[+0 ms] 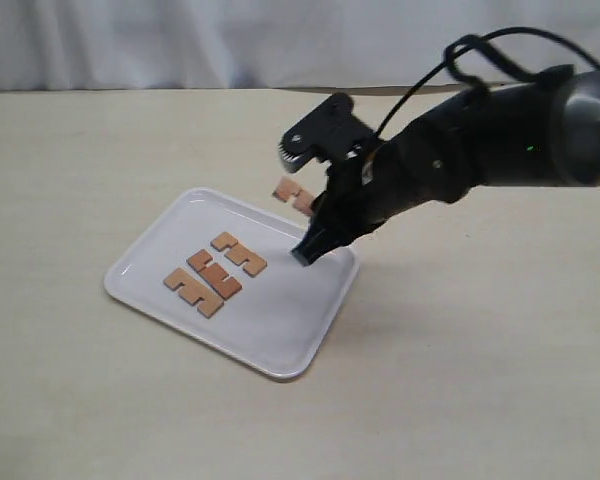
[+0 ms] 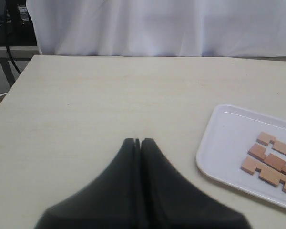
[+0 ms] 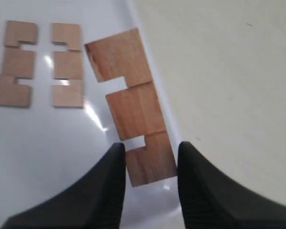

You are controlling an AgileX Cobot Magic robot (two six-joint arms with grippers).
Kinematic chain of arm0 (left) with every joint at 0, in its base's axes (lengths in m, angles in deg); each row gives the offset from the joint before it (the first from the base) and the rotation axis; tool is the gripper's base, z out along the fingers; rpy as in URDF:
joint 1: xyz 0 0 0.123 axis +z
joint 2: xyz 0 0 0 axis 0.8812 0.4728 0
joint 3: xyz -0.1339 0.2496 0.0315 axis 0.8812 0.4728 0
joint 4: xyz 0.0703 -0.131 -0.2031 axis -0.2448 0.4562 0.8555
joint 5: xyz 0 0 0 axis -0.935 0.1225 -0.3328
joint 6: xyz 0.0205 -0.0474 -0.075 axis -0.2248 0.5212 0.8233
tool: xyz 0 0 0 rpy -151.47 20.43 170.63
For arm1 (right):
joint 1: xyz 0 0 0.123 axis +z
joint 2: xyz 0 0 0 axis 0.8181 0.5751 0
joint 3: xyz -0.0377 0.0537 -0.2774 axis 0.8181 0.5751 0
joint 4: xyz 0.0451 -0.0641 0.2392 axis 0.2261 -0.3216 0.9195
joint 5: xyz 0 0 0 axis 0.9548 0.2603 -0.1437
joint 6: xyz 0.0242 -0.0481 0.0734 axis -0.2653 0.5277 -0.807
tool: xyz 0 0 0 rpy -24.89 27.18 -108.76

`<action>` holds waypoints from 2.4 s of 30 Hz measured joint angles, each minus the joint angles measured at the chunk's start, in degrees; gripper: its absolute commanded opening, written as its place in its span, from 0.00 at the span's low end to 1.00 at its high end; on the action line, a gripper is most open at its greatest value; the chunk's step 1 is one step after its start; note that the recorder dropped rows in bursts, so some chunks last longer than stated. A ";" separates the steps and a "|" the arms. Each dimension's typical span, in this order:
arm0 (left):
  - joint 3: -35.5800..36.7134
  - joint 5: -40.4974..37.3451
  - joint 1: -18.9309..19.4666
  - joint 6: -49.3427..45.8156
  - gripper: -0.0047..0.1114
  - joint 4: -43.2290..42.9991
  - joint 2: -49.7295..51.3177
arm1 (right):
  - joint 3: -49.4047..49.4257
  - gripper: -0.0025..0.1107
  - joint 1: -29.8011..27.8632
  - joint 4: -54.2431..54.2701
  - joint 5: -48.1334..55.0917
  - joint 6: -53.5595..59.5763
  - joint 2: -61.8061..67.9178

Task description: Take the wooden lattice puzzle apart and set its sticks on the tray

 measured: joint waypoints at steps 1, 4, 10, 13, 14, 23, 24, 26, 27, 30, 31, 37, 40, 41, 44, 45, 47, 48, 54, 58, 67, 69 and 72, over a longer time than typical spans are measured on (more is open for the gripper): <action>0.00 0.00 0.00 0.00 0.04 0.00 0.00 | -0.71 0.06 1.64 0.09 -0.02 0.00 1.28; 0.00 0.00 0.00 0.00 0.04 0.00 0.00 | -3.67 0.06 4.96 0.09 1.24 -0.59 5.23; 0.00 0.00 0.00 0.00 0.04 0.00 0.00 | -8.31 0.06 5.12 -0.34 2.35 -8.75 9.83; 0.00 0.00 0.00 0.00 0.04 0.00 0.00 | -8.61 0.07 5.12 -4.76 2.83 -14.36 11.04; 0.00 0.00 0.00 0.00 0.04 0.00 0.00 | -8.61 0.08 5.12 -7.01 3.16 -17.04 11.16; 0.00 0.00 0.00 0.00 0.04 0.00 0.00 | -8.71 0.30 5.12 -22.76 11.26 -38.96 11.75; 0.00 0.00 0.00 0.00 0.04 0.00 0.00 | -8.71 0.35 5.12 -22.76 11.93 -39.51 11.75; 0.00 0.00 0.00 0.00 0.04 0.00 0.00 | -8.71 0.47 5.24 -22.41 13.50 -40.21 11.75; 0.00 0.00 0.00 0.00 0.04 0.00 0.00 | -8.71 0.55 5.37 -21.71 14.18 -40.45 11.75; 0.00 0.00 0.00 0.00 0.04 0.00 0.00 | -8.71 0.61 7.17 -20.16 16.21 -38.96 10.89; 0.00 0.00 0.00 0.00 0.04 0.00 0.00 | -8.71 0.61 7.80 -20.05 16.67 -38.07 10.18; 0.00 0.00 0.00 0.00 0.04 0.00 0.00 | -11.33 0.36 12.40 -19.73 24.91 -28.47 -1.09; 0.00 0.00 0.00 0.00 0.04 0.00 0.00 | -11.42 0.06 12.40 -19.73 28.20 -27.93 -4.56; 0.00 0.00 0.00 0.00 0.04 0.00 0.00 | -10.47 0.06 12.40 -19.17 28.82 -27.77 -4.58; 0.00 0.00 0.00 0.00 0.04 0.00 0.00 | -5.21 0.06 12.40 -14.55 30.10 -24.49 -4.13; 0.00 0.00 0.00 0.00 0.04 0.00 0.00 | -4.29 0.06 12.40 -9.84 30.82 -19.05 -4.03; 0.00 0.00 0.00 0.00 0.04 0.00 0.00 | -4.47 0.06 10.96 4.50 32.47 -6.70 -4.16; 0.00 0.00 0.00 0.00 0.04 0.00 0.00 | -4.84 0.06 9.89 6.71 32.67 -4.91 -4.32; 0.00 0.00 0.00 0.00 0.04 0.00 0.00 | -7.30 0.06 -8.77 11.73 33.99 -6.00 -9.00; 0.00 0.00 0.00 0.00 0.04 0.00 0.00 | -3.23 0.06 -19.00 10.74 31.22 -9.14 -13.49; 0.00 0.00 0.00 0.00 0.04 0.00 0.00 | 12.55 0.06 -29.35 1.67 14.21 -20.70 -24.82; 0.00 0.00 0.00 0.00 0.04 0.00 0.00 | 12.84 0.06 -29.35 1.21 13.26 -21.13 -27.44; 0.00 0.00 0.00 0.00 0.04 0.00 0.00 | 13.63 0.06 -29.35 0.62 12.61 -21.37 -31.68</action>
